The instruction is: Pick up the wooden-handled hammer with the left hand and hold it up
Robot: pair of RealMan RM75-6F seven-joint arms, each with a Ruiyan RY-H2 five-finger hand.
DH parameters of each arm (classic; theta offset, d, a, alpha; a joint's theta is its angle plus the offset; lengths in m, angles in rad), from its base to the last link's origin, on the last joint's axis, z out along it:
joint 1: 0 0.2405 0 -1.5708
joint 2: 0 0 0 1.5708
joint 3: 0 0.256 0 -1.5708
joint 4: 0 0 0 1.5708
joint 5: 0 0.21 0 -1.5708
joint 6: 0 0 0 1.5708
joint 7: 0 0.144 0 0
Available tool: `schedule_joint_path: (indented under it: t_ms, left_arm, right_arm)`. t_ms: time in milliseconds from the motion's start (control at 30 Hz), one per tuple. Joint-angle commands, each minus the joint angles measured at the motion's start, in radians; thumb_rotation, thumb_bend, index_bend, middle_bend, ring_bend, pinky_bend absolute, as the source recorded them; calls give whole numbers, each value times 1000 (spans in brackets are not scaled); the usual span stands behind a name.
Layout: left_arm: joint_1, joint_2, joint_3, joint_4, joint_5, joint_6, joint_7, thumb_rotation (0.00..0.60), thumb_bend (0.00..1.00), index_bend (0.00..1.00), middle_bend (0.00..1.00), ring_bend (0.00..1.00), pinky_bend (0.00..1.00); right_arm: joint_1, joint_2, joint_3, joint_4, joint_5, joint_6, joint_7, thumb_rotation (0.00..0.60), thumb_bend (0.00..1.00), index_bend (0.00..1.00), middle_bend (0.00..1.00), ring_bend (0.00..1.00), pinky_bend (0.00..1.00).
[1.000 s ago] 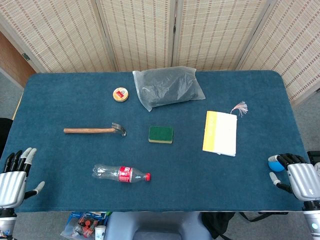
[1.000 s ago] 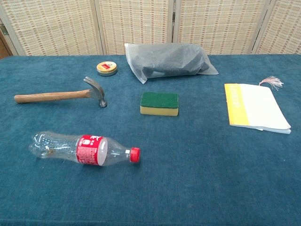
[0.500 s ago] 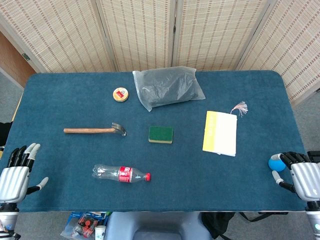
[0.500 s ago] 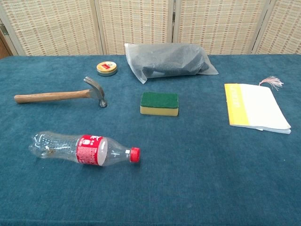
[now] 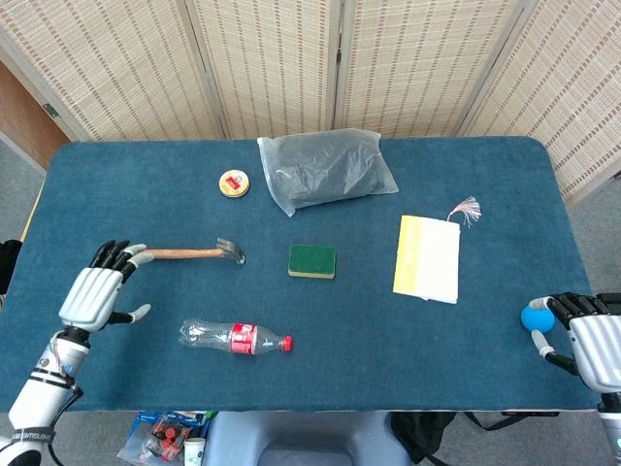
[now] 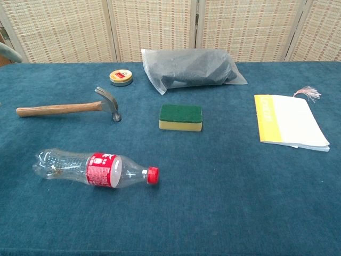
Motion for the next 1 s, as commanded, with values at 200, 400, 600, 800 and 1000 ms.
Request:
schedule_joint_path:
  t_ms: [200, 400, 600, 800, 1000]
  left_arm:
    - [-200, -137, -44, 159, -202, -222, 134, 600, 176, 183, 169, 76, 0]
    - [-298, -240, -44, 286, -321, -291, 220, 600, 248, 190, 180, 76, 0]
    - [-367, -303, -34, 383, -444, -329, 301, 600, 297, 184, 180, 75, 0]
    - [-421, -319, -2, 416, -582, -365, 383, 600, 320, 163, 189, 73, 0]
    - [-461, -342, 25, 443, -673, -373, 424, 600, 324, 154, 212, 74, 0]
  right_arm:
    - [-9, 1, -4, 6, 9, 2, 7, 600, 322, 370, 385, 297, 295]
    - [-12, 3, -2, 6, 12, 4, 10, 600, 322, 370, 385, 297, 295]
    - [-16, 3, -2, 9, 25, 1, 11, 600, 322, 370, 385, 297, 295]
    - [-19, 4, 0, 13, 33, -1, 15, 600, 322, 370, 385, 297, 295]
    - [-20, 3, 0, 18, 39, -5, 17, 600, 322, 370, 385, 297, 295]
